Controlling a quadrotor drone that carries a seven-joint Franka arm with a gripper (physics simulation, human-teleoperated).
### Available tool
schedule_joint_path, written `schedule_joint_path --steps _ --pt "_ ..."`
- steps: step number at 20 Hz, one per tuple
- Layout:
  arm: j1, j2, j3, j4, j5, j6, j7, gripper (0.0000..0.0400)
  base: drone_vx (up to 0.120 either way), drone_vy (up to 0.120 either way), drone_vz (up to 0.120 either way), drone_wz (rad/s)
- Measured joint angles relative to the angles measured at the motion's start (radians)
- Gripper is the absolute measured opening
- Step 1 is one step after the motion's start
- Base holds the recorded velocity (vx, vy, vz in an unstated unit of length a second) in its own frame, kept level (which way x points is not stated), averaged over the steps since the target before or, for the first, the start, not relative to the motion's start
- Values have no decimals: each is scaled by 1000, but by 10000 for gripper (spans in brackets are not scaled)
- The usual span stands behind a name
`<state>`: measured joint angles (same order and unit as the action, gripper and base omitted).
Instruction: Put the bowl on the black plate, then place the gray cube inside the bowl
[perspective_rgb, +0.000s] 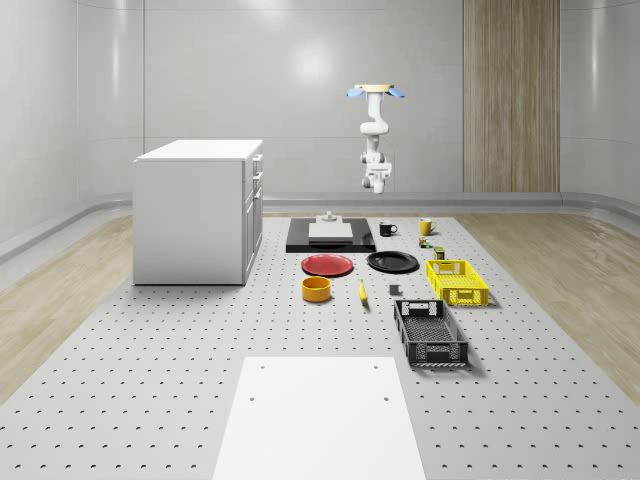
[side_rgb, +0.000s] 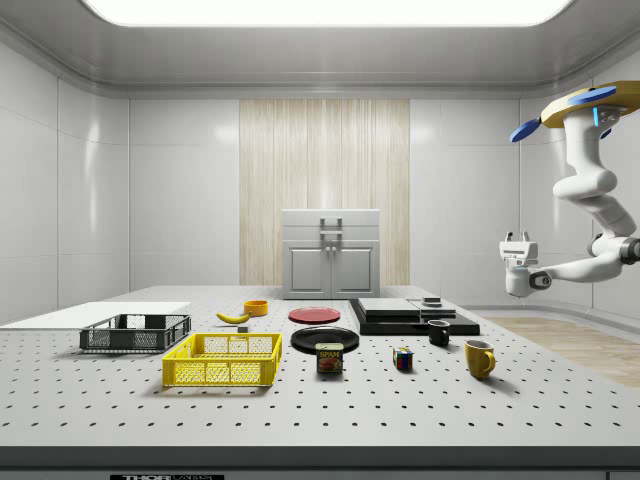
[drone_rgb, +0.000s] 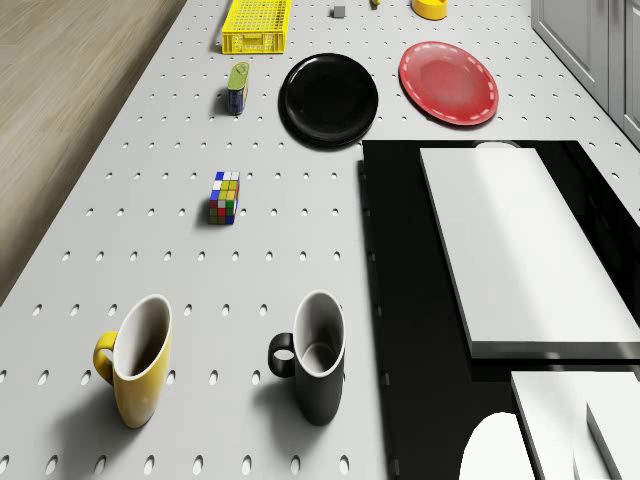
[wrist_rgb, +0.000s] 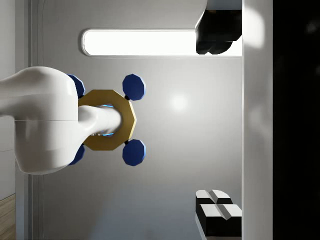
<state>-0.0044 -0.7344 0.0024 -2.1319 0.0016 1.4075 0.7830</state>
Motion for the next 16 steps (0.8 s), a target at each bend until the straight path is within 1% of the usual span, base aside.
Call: schedule_joint_path --steps 3,6,10,16 --pt "-1 16 0 41 0 -23 0 400 0 0 0 0" --pt "-1 25 1 66 1 -37 -1 400 0 0 0 0" --pt "-2 31 1 83 1 -44 -1 400 0 0 0 0" --pt "-3 32 2 89 1 -45 -1 400 0 0 0 0"
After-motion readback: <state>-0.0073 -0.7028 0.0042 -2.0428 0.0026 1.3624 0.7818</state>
